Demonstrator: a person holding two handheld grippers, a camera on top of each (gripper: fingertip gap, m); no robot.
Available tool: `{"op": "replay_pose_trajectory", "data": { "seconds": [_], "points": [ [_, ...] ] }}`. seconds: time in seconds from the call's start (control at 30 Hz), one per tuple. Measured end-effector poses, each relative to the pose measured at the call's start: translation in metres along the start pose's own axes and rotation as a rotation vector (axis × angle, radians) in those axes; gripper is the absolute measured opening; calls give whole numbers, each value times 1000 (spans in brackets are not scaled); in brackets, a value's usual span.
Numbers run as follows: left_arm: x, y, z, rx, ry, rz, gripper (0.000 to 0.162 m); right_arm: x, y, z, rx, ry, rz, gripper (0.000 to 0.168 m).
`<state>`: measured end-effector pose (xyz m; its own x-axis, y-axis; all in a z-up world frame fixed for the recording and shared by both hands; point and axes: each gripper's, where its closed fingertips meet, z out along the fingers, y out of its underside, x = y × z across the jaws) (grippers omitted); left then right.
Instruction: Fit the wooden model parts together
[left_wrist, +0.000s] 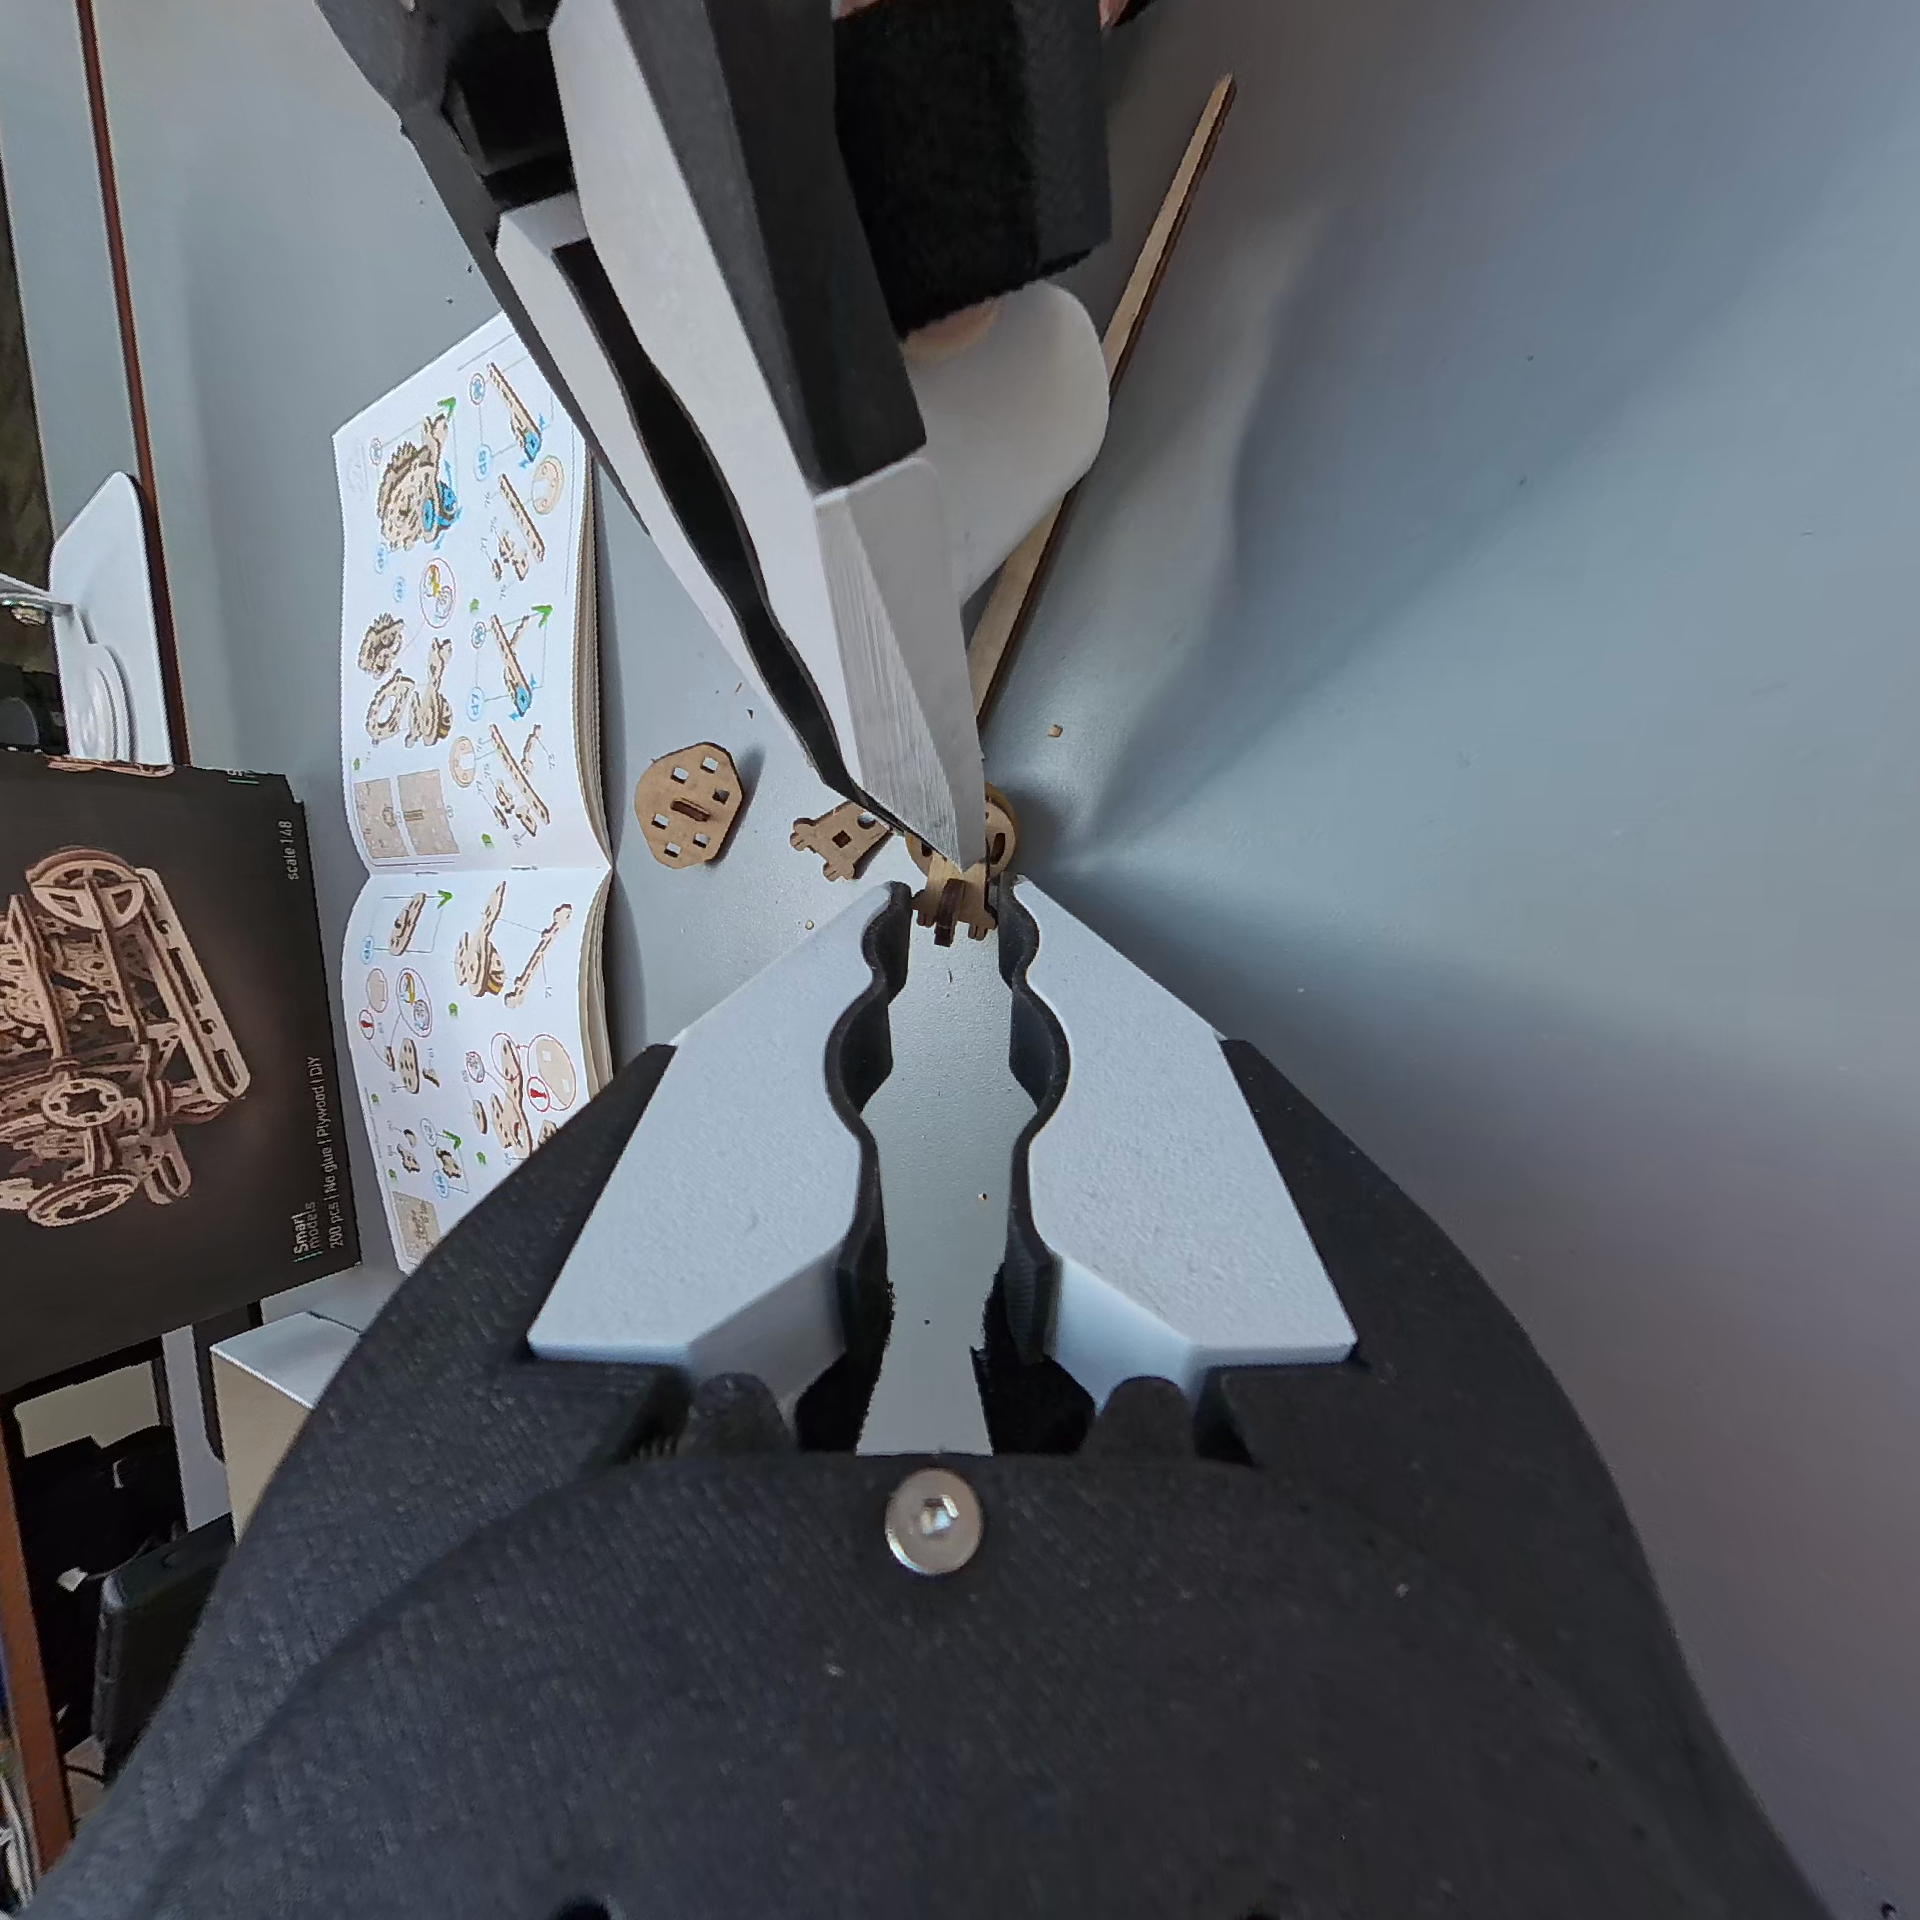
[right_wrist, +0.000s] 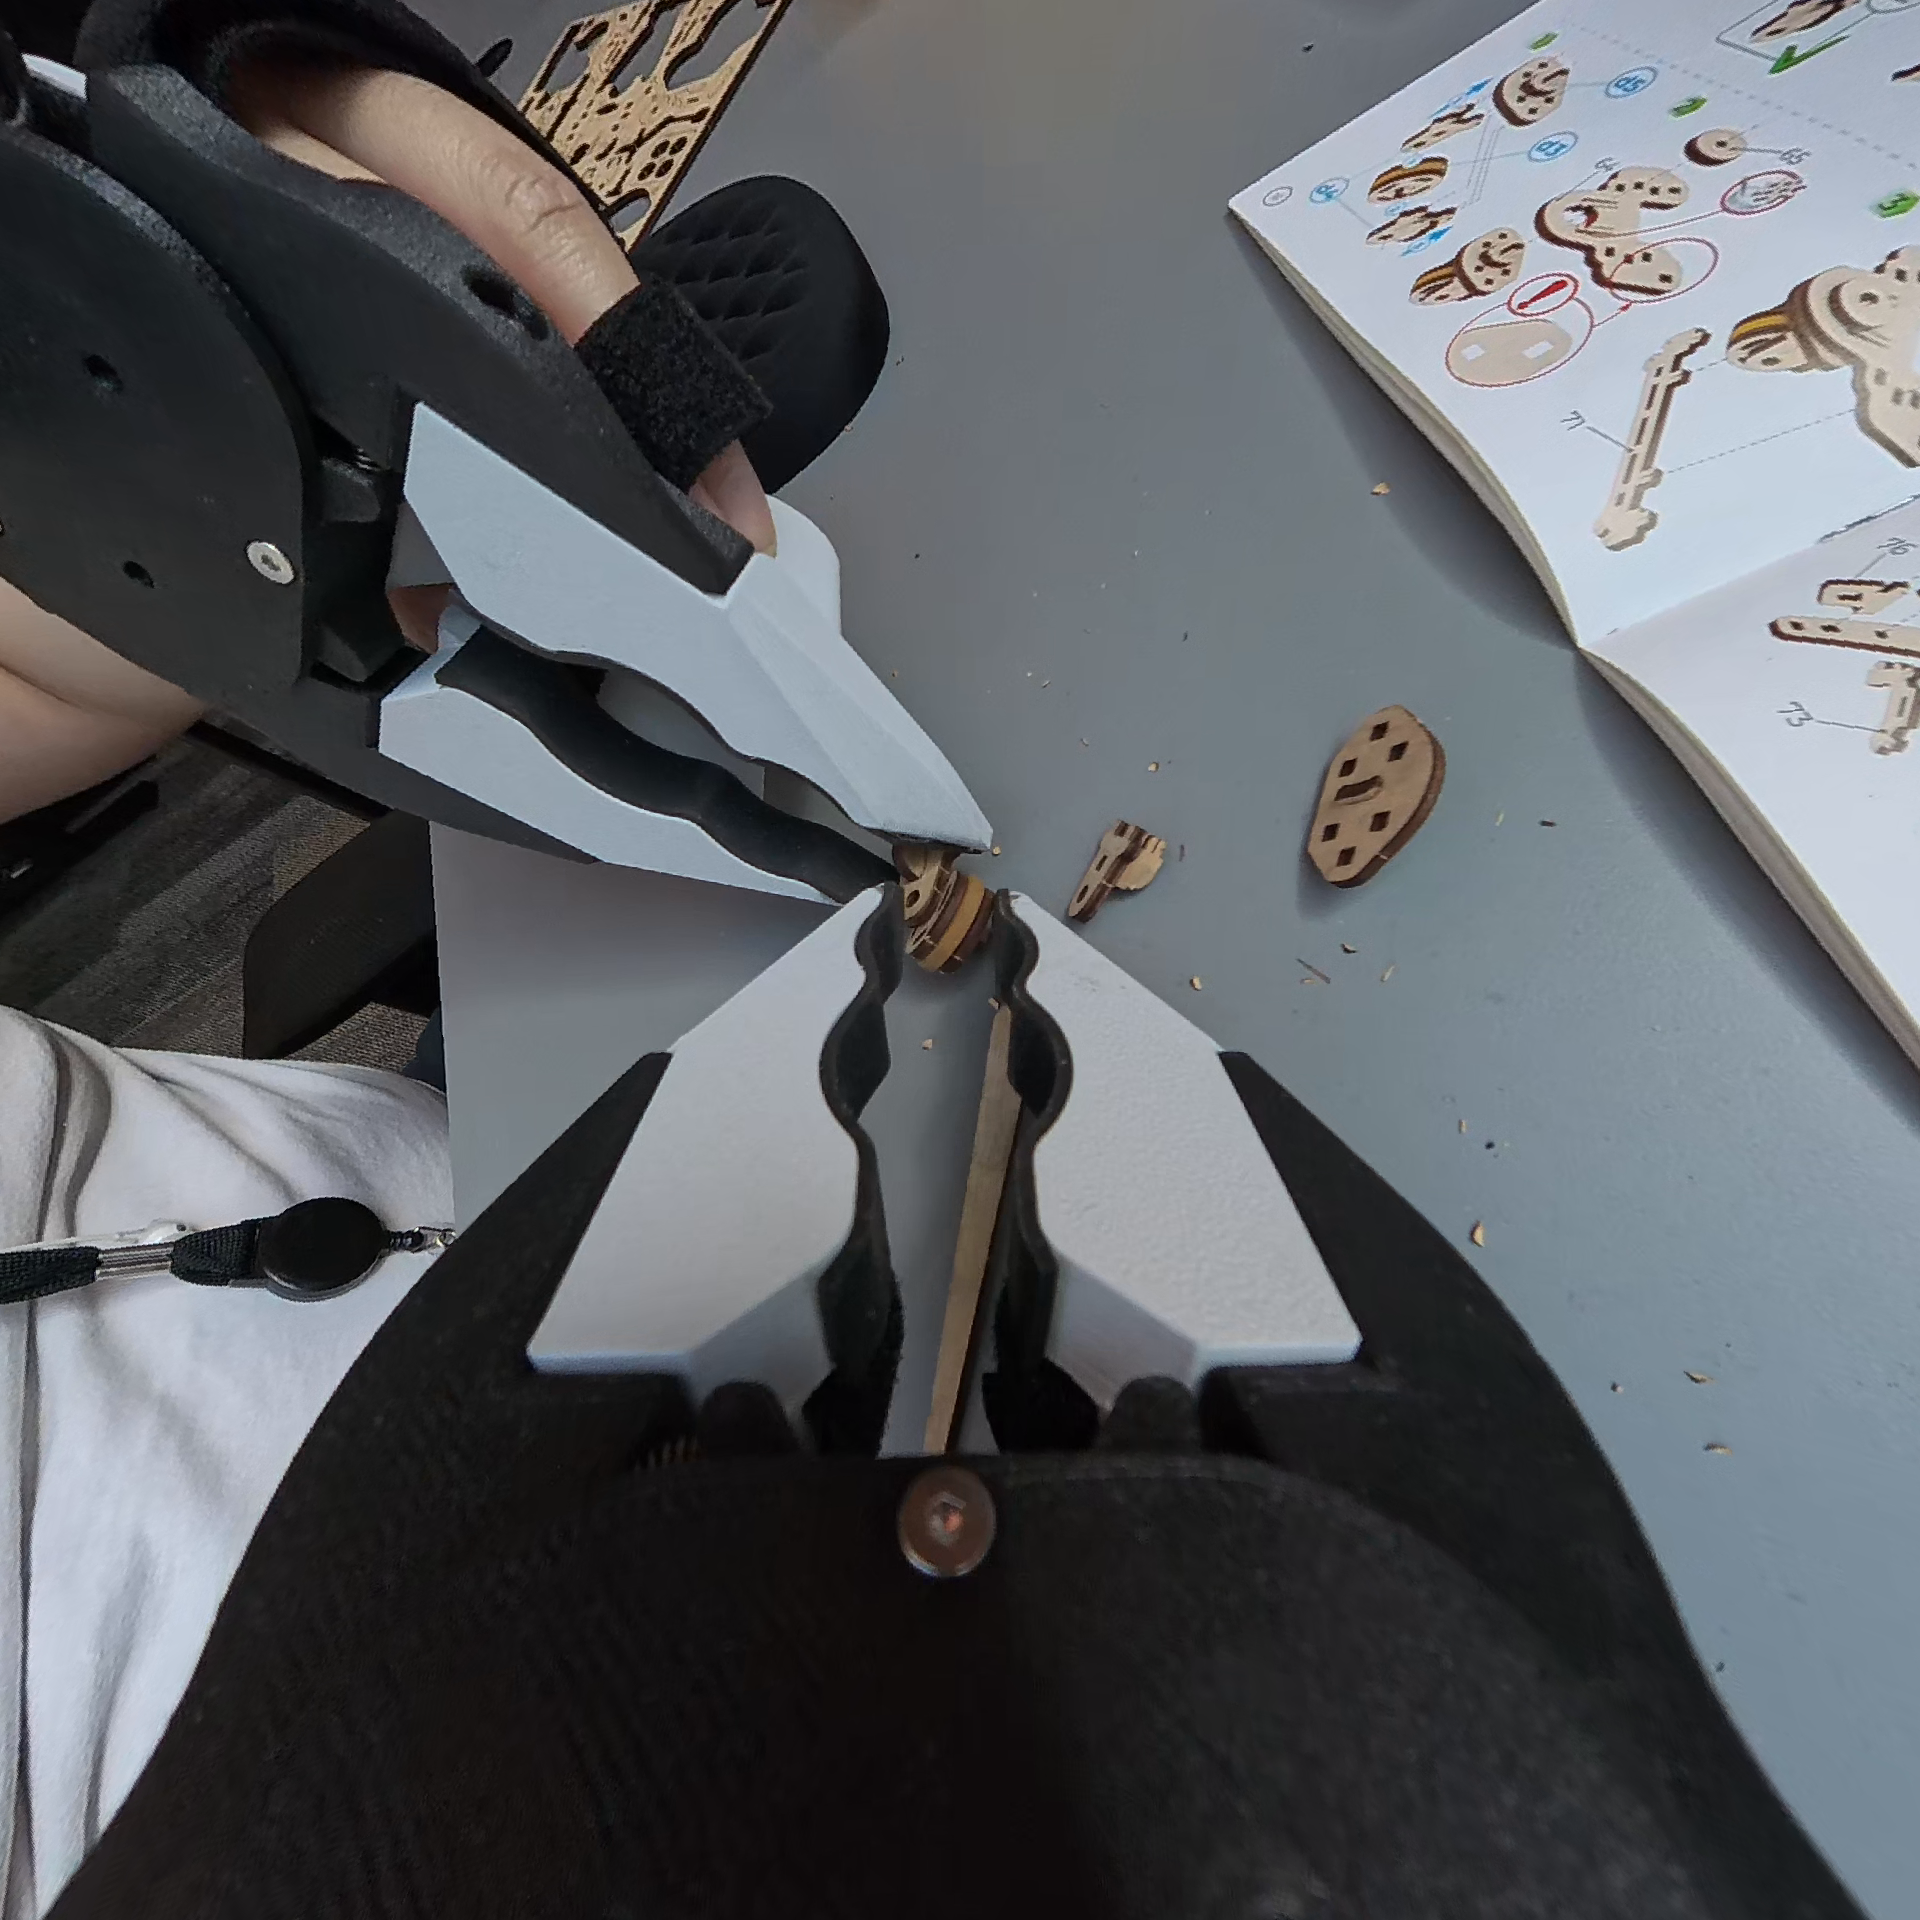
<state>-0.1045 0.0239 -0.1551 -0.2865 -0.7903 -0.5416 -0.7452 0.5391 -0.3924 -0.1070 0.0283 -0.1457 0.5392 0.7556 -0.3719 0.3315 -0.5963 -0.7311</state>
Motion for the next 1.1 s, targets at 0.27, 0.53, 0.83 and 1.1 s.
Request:
{"op": "replay_pose_trajectory", "data": {
  "seconds": [0.27, 0.53, 0.83, 1.1],
  "points": [
    [0, 0, 0, 2, 1, -6, 15, 0, 0, 0, 4, -4, -3, 15],
    [1, 0, -1, 14, 4, -27, 15, 0, 0, 0, 14, -32, 15, 15],
    [0, 6, -1, 12, 25, -63, 9, 6, 3, -4, -18, -20, -15, 14],
    [-1, -4, -13, 147, 47, -210, 17, 6, 5, -7, 13, -51, 6, 15]
  ]
}}
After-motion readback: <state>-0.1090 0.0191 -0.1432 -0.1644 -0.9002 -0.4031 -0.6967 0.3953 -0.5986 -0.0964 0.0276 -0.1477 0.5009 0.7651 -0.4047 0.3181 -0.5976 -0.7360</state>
